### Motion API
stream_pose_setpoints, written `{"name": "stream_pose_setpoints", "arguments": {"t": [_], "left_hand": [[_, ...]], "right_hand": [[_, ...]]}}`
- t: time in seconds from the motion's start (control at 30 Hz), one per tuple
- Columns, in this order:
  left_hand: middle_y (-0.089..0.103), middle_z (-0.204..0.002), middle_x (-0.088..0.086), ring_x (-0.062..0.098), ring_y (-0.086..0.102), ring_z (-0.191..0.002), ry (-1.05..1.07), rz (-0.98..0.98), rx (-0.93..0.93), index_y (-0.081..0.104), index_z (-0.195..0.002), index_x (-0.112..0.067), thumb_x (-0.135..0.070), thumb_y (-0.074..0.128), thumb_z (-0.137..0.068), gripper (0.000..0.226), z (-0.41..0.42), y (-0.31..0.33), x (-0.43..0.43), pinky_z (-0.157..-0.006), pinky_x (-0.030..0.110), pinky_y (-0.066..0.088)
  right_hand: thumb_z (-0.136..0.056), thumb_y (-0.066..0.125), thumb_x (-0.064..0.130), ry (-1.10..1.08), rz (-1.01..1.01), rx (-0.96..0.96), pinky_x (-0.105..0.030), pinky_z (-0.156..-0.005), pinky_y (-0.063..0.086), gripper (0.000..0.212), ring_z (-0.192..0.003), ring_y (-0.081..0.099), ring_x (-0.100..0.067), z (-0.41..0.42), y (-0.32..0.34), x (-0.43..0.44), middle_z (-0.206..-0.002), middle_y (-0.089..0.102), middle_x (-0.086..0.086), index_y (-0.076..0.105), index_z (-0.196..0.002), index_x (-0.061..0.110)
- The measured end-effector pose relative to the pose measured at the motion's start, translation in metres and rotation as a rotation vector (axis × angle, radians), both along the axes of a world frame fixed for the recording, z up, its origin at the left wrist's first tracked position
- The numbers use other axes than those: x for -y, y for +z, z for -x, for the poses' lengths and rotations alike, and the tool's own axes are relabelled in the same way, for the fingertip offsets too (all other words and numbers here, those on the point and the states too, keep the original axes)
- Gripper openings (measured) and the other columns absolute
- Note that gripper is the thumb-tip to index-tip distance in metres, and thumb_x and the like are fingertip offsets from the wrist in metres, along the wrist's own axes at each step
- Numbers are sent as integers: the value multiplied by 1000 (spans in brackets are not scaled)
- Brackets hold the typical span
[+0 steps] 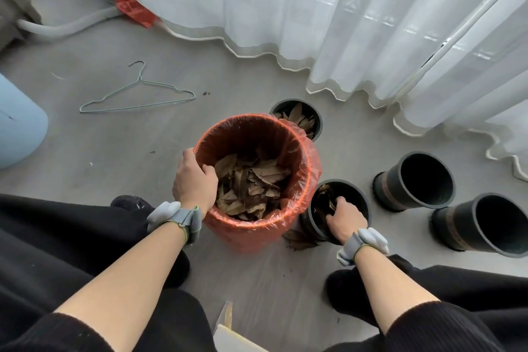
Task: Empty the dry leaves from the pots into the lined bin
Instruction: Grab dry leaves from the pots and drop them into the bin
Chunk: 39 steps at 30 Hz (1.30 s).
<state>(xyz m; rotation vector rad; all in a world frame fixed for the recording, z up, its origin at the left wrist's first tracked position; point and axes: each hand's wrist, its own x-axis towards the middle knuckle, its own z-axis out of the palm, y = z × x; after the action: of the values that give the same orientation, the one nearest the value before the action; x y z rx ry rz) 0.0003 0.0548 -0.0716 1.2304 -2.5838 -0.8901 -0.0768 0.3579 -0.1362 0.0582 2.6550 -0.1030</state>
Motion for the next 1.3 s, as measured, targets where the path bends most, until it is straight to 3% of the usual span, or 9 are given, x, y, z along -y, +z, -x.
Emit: {"name": "stream_pose_setpoints", "arguments": {"t": [0.27, 0.47, 0.57, 0.73, 0.87, 1.0, 1.1, 1.3], "left_hand": [[59, -110, 18, 41, 56, -92, 4, 24, 5, 42, -124, -11, -18, 48, -92, 33, 1, -5, 2, -70, 39, 39], [60, -111, 19, 44, 57, -93, 12, 16, 12, 41, -124, -13, -19, 48, -91, 34, 0, -7, 2, -71, 41, 40], [59, -111, 20, 44, 57, -92, 8, 13, 10, 40, -123, -13, -19, 48, -90, 34, 0, -8, 1, -70, 40, 39], [57, -112, 20, 45, 57, -94, 7, 11, 1, 41, -121, -11, -19, 49, -90, 34, 1, -6, -1, -73, 45, 43], [56, -113, 20, 45, 56, -94, 1, 19, -1, 41, -122, -10, -19, 49, -90, 34, -1, -5, -1, -73, 45, 43], [57, -113, 20, 45, 56, -95, 1, 20, 3, 40, -123, -10, -19, 49, -90, 35, -2, -6, 0, -74, 45, 44], [57, -114, 20, 44, 56, -96, -4, 17, 11, 40, -125, -10, -19, 49, -91, 36, -1, -6, 0, -74, 45, 44], [56, -115, 20, 45, 56, -96, -5, 17, 11, 40, -125, -10, -19, 49, -91, 36, -1, -6, 0, -74, 45, 43]], "right_hand": [[-89, 55, 24, -88, 106, -85, -31, -78, 46, 26, -104, 62, -29, -5, 20, -11, -112, 67, -4, 62, -113, 24], [-84, 67, 28, -149, 317, -63, -33, -90, 50, 29, -106, 63, -24, -4, 46, -25, -110, 70, -5, 67, -112, 20], [-83, 69, 28, -155, 389, -55, -29, -83, 48, 26, -98, 64, -23, 0, 56, -32, -103, 70, -5, 69, -107, 18], [-84, 70, 21, -238, 528, 56, -47, -78, 59, 15, -78, 69, -30, -1, 54, -39, -88, 69, -11, 67, -97, 16], [-87, 67, 17, -293, 562, 93, -41, -63, 59, 6, -59, 62, -23, -7, 48, -45, -78, 66, -10, 64, -91, 15], [-89, 65, 14, -355, 621, 108, -27, -45, 49, 9, -48, 56, -19, -4, 53, -48, -70, 60, -6, 62, -97, 9], [-91, 65, 11, -436, 709, 169, -20, -40, 45, 10, -53, 54, -17, -5, 59, -49, -76, 60, -8, 61, -100, 7], [-92, 64, 10, -496, 888, 294, -21, -47, 49, 15, -68, 60, -17, 2, 92, -49, -87, 66, -12, 64, -105, 4]]}}
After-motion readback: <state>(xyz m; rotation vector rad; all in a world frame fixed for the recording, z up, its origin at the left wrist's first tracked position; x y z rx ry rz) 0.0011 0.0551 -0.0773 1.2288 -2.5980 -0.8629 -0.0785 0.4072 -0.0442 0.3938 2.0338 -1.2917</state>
